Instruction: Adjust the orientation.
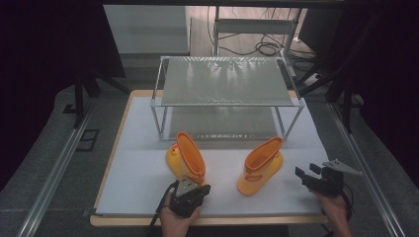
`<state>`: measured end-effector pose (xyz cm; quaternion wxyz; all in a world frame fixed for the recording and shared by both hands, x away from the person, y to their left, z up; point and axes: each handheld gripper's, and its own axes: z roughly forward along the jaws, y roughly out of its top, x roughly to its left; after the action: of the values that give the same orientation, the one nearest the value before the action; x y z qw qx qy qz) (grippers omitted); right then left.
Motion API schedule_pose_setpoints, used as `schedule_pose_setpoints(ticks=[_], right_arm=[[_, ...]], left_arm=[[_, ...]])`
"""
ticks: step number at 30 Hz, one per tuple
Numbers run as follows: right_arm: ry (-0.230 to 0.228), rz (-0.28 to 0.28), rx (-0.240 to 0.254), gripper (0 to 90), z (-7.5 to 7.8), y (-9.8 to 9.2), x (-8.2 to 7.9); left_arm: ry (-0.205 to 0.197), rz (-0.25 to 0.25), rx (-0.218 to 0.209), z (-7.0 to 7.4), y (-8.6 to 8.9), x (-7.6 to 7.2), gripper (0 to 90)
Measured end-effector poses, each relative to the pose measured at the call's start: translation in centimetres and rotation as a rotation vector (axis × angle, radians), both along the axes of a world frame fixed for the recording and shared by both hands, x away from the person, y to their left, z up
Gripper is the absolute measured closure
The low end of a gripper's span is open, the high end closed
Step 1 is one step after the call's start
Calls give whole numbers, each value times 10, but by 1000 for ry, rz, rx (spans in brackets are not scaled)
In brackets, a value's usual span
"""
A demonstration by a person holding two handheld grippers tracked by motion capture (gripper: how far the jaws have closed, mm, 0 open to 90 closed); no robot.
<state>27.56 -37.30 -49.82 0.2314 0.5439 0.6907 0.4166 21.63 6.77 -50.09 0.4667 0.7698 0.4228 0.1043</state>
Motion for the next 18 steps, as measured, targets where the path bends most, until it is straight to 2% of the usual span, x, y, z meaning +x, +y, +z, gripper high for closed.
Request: schedule_pose_setpoints(ticks=[5, 6, 10, 11, 12, 15, 16, 18], right_arm=[[-1, -1, 1, 339, 1, -1, 0], [-1, -2, 1, 339, 1, -1, 0], [-1, -3, 1, 339, 1, -2, 0], [-3, -4, 2, 339, 1, -1, 0], [-3, -4, 2, 339, 1, -1, 0], [-1, -4, -1, 339, 1, -2, 0], [1, -3, -2, 339, 1, -2, 0], [-1, -5, -1, 339, 0, -1, 0]], left_arm=[[8, 4, -6, 0, 10, -3, 900], [10, 9, -8, 0, 17, -5, 900], [15, 15, -11, 0, 27, -9, 900], [18, 24, -14, 0, 35, -11, 900], [18, 24, -14, 0, 35, -11, 900], [24, 45, -22, 0, 50, -14, 900], [27, 62, -27, 0, 60, -15, 900], [30, 68, -31, 0, 64, -15, 900]])
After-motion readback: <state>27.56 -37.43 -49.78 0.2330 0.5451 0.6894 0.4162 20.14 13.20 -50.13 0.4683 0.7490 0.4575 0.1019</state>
